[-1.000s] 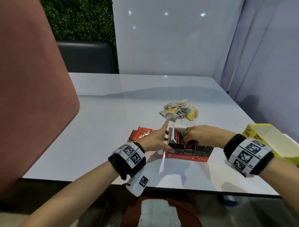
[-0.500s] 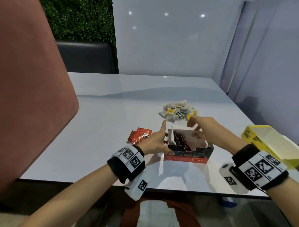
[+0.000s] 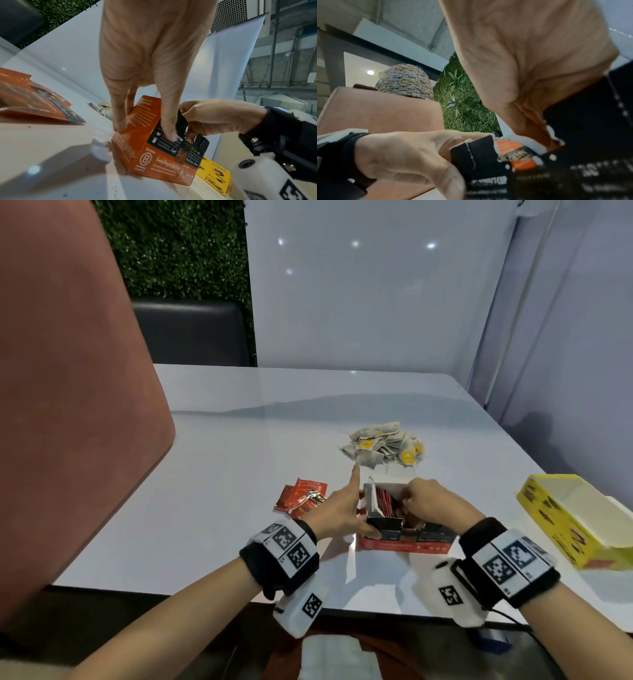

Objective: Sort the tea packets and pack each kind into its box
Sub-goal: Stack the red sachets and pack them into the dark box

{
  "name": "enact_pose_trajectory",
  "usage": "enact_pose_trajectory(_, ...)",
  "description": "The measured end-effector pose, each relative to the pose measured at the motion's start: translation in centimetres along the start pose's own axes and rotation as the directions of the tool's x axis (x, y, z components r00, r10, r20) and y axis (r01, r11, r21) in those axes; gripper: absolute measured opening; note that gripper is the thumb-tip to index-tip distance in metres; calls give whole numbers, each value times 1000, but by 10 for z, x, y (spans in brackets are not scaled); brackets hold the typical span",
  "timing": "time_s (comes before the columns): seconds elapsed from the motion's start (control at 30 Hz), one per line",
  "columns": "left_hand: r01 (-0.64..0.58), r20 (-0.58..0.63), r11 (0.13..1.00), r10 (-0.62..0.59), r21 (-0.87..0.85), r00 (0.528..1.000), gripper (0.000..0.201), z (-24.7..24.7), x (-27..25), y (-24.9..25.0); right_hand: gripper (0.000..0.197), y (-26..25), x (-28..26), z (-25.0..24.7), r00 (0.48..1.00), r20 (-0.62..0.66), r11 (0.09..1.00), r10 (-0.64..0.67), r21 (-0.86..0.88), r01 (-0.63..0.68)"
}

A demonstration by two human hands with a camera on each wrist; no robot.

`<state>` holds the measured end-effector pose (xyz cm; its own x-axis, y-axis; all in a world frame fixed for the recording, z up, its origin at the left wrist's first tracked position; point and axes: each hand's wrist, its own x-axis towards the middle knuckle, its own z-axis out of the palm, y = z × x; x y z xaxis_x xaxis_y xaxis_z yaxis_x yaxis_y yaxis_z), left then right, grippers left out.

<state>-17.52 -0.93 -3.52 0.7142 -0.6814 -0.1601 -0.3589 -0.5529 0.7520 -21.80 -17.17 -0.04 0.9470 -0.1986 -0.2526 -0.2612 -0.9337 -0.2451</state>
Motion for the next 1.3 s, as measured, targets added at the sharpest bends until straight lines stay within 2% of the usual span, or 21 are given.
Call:
enact_pose_trajectory(0.1,13,68,999,-10,-47,998,116,-13,-6,-5,29,1,-7,-5,999,-42,1000,17,-4,-17)
enact_pose_trajectory(0.17,19,41,998,-17,-59,999,100,-35,-10,-13,28,-1,-18,-12,991,-131,1000,-6,-30,2)
enact_pose_trajectory(0.23,69,-99,996,-74,-51,992,81,-64,-9,-25,25,-9,-33,-21,957,-281,997,-73,-33,67)
enact_pose_trajectory(0.3,211,-263,977,-203,5,943,63,-91,-4,-42,25,-28,-45,-25,893,-411,980,-182,-5,197)
enact_pose_trajectory(0.33,298,-317,954,-273,32,908,55,-101,0,-51,27,-40,-48,-22,875,-425,966,-231,9,260)
enact_pose_trajectory(0.4,442,-325,890,-387,111,863,46,-108,7,-61,29,-68,-49,-10,881,-340,935,-330,7,354)
enact_pose_trajectory(0.5,530,-265,800,-466,281,844,59,-98,17,-60,28,-108,-29,23,933,-41,933,-358,-48,356)
enact_pose_trajectory(0.57,542,-297,772,-460,332,837,66,-88,25,-61,34,-125,-3,47,963,80,958,-258,-105,266)
enact_pose_trajectory(0.63,541,-348,757,-427,368,835,67,-81,32,-65,49,-135,17,64,988,86,983,-131,-121,141)
enact_pose_trajectory(0.8,458,-291,796,-364,396,885,45,-84,41,-81,50,-137,38,71,999,-34,994,-9,-106,5)
enact_pose_trajectory(0.97,392,-227,860,-331,327,916,36,-88,43,-82,49,-133,34,68,994,-106,999,-6,-49,1)
enact_pose_trajectory(1.1,272,-250,924,-205,270,946,27,-92,36,-71,47,-134,15,55,993,-108,994,-53,85,62)
enact_pose_trajectory(1.17,178,-279,962,-116,208,953,23,-96,25,-59,41,-134,-1,47,979,-136,979,-154,114,170)
enact_pose_trajectory(1.23,46,-378,989,12,143,926,24,-101,5,-44,33,-129,-21,41,946,-186,951,-265,111,288)
enact_pose_trajectory(1.3,-69,-520,981,155,181,840,19,-104,-22,-32,18,-118,-45,32,923,-210,907,-322,210,364)
